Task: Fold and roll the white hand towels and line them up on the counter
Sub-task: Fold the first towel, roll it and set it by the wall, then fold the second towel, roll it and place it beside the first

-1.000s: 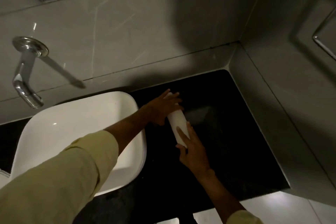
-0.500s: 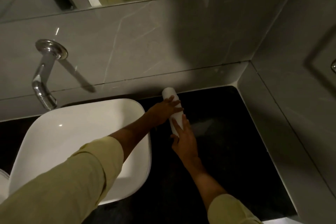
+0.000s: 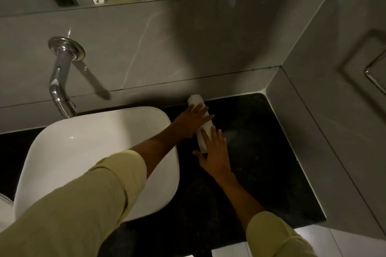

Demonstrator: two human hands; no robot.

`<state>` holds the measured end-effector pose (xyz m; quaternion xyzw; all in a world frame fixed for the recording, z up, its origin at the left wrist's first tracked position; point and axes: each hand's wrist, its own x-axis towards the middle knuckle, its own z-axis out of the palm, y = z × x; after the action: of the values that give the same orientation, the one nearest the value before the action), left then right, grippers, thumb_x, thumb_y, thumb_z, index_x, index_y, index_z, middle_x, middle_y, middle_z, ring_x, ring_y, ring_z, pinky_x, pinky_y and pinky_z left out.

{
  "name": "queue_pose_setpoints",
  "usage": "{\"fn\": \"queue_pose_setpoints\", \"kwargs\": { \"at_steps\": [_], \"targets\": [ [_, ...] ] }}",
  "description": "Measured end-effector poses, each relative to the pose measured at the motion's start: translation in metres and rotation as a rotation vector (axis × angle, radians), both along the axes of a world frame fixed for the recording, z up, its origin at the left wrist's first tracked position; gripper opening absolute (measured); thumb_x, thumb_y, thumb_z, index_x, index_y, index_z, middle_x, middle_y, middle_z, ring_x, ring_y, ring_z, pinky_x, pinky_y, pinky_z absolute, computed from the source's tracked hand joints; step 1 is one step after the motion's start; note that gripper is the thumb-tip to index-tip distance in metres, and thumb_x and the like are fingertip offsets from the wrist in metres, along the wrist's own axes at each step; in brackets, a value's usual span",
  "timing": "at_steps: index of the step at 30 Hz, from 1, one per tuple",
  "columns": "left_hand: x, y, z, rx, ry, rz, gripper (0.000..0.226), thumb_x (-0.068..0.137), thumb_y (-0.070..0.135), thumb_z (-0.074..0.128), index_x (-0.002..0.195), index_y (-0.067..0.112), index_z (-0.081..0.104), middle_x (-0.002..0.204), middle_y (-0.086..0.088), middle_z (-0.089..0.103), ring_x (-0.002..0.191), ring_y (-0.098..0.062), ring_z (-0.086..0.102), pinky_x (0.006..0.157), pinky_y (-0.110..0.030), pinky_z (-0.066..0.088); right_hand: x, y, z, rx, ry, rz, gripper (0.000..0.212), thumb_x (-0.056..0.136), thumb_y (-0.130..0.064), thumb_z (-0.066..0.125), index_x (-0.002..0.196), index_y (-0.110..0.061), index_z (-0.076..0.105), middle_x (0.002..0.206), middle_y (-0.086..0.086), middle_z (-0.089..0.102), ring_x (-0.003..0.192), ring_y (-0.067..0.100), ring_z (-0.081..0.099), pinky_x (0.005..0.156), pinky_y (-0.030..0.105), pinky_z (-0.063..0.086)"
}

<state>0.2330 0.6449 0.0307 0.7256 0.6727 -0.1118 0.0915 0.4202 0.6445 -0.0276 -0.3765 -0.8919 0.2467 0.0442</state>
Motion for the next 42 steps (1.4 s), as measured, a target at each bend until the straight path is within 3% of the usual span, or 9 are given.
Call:
{"fn": "queue_pose_setpoints", "kwargs": {
  "at_steps": [6, 12, 16, 22, 26, 30, 34, 37, 42],
  "targets": [
    [0.025, -0.102, 0.041, 0.441, -0.313, 0.299, 0.067, 0.095, 0.021, 0.053, 0.154, 0.01, 0.023, 0.162, -0.012, 0.017, 0.151, -0.031, 0.005, 0.124, -0.047, 0.009, 0.015, -0.035, 0.057, 0.153, 0.101, -0.017, 0.067, 0.1, -0.053, 0.038, 0.157, -0.028, 0.014, 0.166, 0.007, 0.006, 0.153, 0.026, -0.002, 0.123, 0.053, 0.012],
    [0.012, -0.29, 0.068, 0.67, -0.192, 0.889, 0.067, 0.1, 0.041, 0.043, 0.155, 0.012, 0.019, 0.164, -0.009, 0.011, 0.152, -0.026, 0.0, 0.124, -0.044, 0.003, -0.063, -0.126, 0.124, 0.205, 0.254, 0.196, 0.062, 0.104, -0.042, 0.039, 0.158, -0.027, 0.011, 0.166, 0.005, 0.001, 0.153, 0.024, -0.008, 0.124, 0.049, 0.004],
    [-0.04, -0.407, 0.061, 0.642, -0.036, 1.253, 0.07, 0.098, 0.049, 0.037, 0.155, 0.014, 0.017, 0.164, -0.012, 0.011, 0.152, -0.028, 0.001, 0.124, -0.048, 0.005, -0.165, -0.225, 0.147, 0.191, 0.427, 0.465, 0.058, 0.102, -0.033, 0.044, 0.155, -0.019, 0.025, 0.165, 0.009, 0.011, 0.154, 0.028, -0.001, 0.124, 0.05, 0.007],
    [-0.11, -0.56, 0.026, 0.55, 0.056, 1.685, 0.07, 0.098, 0.048, 0.032, 0.155, 0.009, 0.017, 0.163, -0.016, 0.011, 0.151, -0.036, 0.006, 0.123, -0.049, 0.004, -0.301, -0.385, 0.118, 0.108, 0.436, 0.824, 0.05, 0.104, -0.032, 0.039, 0.151, -0.018, 0.036, 0.161, 0.01, 0.029, 0.153, 0.026, 0.013, 0.123, 0.046, 0.018],
    [-0.14, -0.627, -0.019, 0.409, -0.06, 1.911, 0.071, 0.097, 0.048, 0.033, 0.153, 0.007, 0.02, 0.161, -0.02, 0.015, 0.149, -0.04, 0.011, 0.122, -0.054, 0.011, -0.362, -0.463, 0.071, 0.027, 0.222, 0.874, 0.05, 0.1, -0.034, 0.041, 0.145, -0.013, 0.047, 0.151, 0.014, 0.045, 0.145, 0.033, 0.033, 0.116, 0.047, 0.034],
    [-0.144, -0.653, -0.047, 0.378, -0.272, 2.05, 0.073, 0.097, 0.046, 0.041, 0.154, 0.008, 0.014, 0.161, -0.022, 0.013, 0.147, -0.042, 0.016, 0.119, -0.054, 0.02, -0.396, -0.505, 0.043, -0.227, -0.275, 0.618, 0.07, 0.093, -0.042, 0.056, 0.149, -0.009, 0.031, 0.151, 0.016, 0.039, 0.139, 0.035, 0.038, 0.112, 0.044, 0.034],
    [-0.161, -0.657, -0.034, 0.499, -0.456, 2.281, 0.097, 0.084, 0.048, 0.066, 0.153, 0.01, 0.009, 0.149, -0.018, 0.034, 0.13, -0.038, 0.044, 0.103, -0.049, 0.041, -0.411, -0.515, 0.036, -0.319, -0.404, 0.521, 0.093, 0.089, -0.045, 0.066, 0.153, 0.0, 0.015, 0.156, 0.02, 0.029, 0.142, 0.038, 0.033, 0.113, 0.044, 0.032],
    [-0.177, -0.669, -0.03, 0.639, -0.813, 2.429, 0.088, 0.074, 0.041, 0.078, 0.142, 0.007, 0.034, 0.136, -0.016, 0.051, 0.119, -0.037, 0.055, 0.095, -0.043, 0.047, -0.422, -0.51, 0.029, -0.505, -0.423, 0.422, 0.085, 0.083, -0.042, 0.073, 0.147, -0.004, 0.032, 0.149, 0.019, 0.041, 0.134, 0.038, 0.044, 0.107, 0.045, 0.042],
    [-0.179, -0.677, -0.021, 1.04, -1.426, 2.289, 0.051, 0.08, 0.017, 0.072, 0.129, 0.013, 0.058, 0.117, -0.003, 0.063, 0.097, -0.024, 0.056, 0.083, -0.032, 0.047, -0.426, -0.498, 0.04, -0.719, -0.41, 0.369, 0.065, 0.078, -0.041, 0.075, 0.13, -0.008, 0.054, 0.127, 0.013, 0.058, 0.103, 0.032, 0.057, 0.082, 0.04, 0.05]
  ]
}}
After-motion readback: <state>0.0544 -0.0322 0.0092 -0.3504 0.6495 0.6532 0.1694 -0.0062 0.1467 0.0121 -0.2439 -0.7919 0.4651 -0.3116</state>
